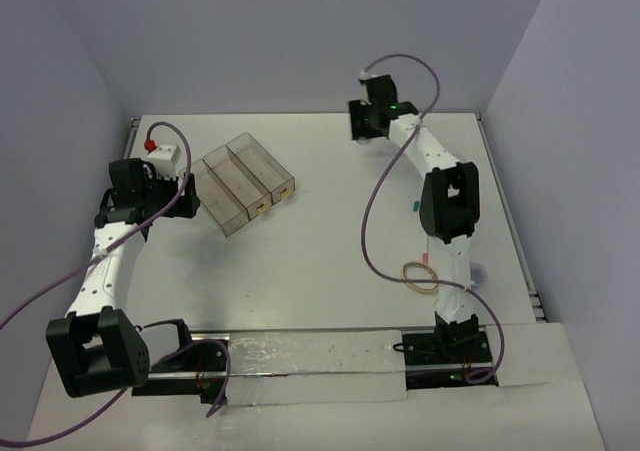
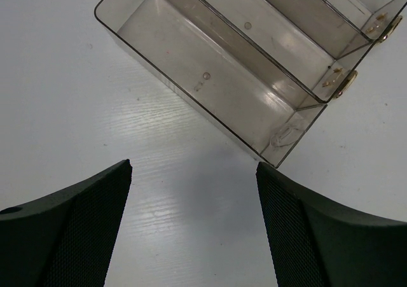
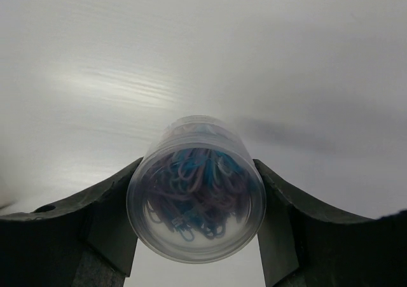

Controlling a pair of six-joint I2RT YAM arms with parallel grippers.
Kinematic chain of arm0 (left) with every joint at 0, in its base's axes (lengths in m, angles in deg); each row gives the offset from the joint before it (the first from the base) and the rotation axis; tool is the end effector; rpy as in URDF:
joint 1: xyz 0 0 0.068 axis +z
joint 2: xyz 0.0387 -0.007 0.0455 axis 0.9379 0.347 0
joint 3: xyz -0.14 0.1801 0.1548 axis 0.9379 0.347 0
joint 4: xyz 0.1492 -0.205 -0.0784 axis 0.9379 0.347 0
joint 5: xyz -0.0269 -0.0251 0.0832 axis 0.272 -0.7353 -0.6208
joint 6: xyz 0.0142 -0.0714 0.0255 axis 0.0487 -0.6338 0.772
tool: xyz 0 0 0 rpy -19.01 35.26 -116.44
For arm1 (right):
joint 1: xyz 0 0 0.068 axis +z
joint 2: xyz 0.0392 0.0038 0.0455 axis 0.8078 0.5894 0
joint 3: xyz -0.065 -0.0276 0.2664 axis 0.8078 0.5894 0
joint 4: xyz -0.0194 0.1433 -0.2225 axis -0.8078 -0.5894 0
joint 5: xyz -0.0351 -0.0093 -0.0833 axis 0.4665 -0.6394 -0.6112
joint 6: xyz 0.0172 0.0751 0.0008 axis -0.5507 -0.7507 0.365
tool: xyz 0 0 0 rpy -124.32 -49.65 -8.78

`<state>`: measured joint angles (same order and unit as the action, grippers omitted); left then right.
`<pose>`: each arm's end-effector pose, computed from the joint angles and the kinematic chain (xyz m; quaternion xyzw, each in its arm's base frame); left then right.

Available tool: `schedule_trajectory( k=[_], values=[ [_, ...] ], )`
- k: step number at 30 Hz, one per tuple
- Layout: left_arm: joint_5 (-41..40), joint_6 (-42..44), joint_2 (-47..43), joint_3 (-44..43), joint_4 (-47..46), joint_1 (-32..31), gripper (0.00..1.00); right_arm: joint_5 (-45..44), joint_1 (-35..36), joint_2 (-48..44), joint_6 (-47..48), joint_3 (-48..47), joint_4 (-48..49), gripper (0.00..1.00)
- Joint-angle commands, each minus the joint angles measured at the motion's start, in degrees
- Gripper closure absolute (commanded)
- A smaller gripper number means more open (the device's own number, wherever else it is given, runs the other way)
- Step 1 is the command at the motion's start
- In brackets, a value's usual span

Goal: Sort the stationery into containers
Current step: Pick up the stationery from the center of the board, then place the stationery in the storage box.

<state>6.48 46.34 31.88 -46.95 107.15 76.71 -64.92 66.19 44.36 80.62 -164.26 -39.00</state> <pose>0.2775 0.0152 0.2587 0.0772 0.8973 -0.0707 0.4289 0.5347 0.1139 0.2142 -0.0645 0.9273 0.0312 0.3674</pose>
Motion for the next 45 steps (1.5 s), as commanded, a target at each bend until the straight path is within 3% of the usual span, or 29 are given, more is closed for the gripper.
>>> schedule_trajectory(
  k=[1,5,7,9,31,37,38,39,41,45],
  values=[
    [0.55,-0.94,-2.48,-0.04,-2.3,1.4,0.13,10.22,14.93,-10.73,2.72,-1.84,11.96,1.0],
    [0.97,-1.27,-2.63,-0.39,-2.46,1.77,0.13,10.69,23.24,-3.71,5.16,-11.21,8.78,1.0],
    [1.18,-1.72,-2.34,-0.48,-2.22,1.8,0.13,9.53,24.93,0.29,5.28,-18.73,6.65,1.0],
    [1.41,-1.89,-2.32,-0.48,-2.15,1.95,0.13,8.86,26.09,3.07,5.55,-20.15,6.28,1.0],
    [2.65,-1.88,-3.78,1.37,-3.15,2.74,0.13,5.56,27.76,5.67,5.23,-8.26,7.95,0.99],
    [2.87,-1.81,-3.64,1.59,-3.36,2.85,0.13,5.02,28.32,6.27,6.46,-8.5,6.21,0.81],
    [2.74,-1.81,-3.52,1.72,-3.42,2.92,0.13,5.28,28.39,6.01,6.4,-8.42,6.47,0.73],
    [2.74,-1.81,-3.59,1.72,-3.42,2.92,0.13,5.28,28.39,6.01,6.4,-8.27,6.47,0.73],
    [2.65,-1.81,-3.5,1.72,-3.33,3.01,0.13,5.46,28.39,5.67,6.4,-8.24,6.73,0.55],
    [3.0,-1.55,-3.61,1.54,-2.98,3.09,0.13,5.73,28.39,5.57,6.32,-9.22,6.12,0.41]
  ],
)
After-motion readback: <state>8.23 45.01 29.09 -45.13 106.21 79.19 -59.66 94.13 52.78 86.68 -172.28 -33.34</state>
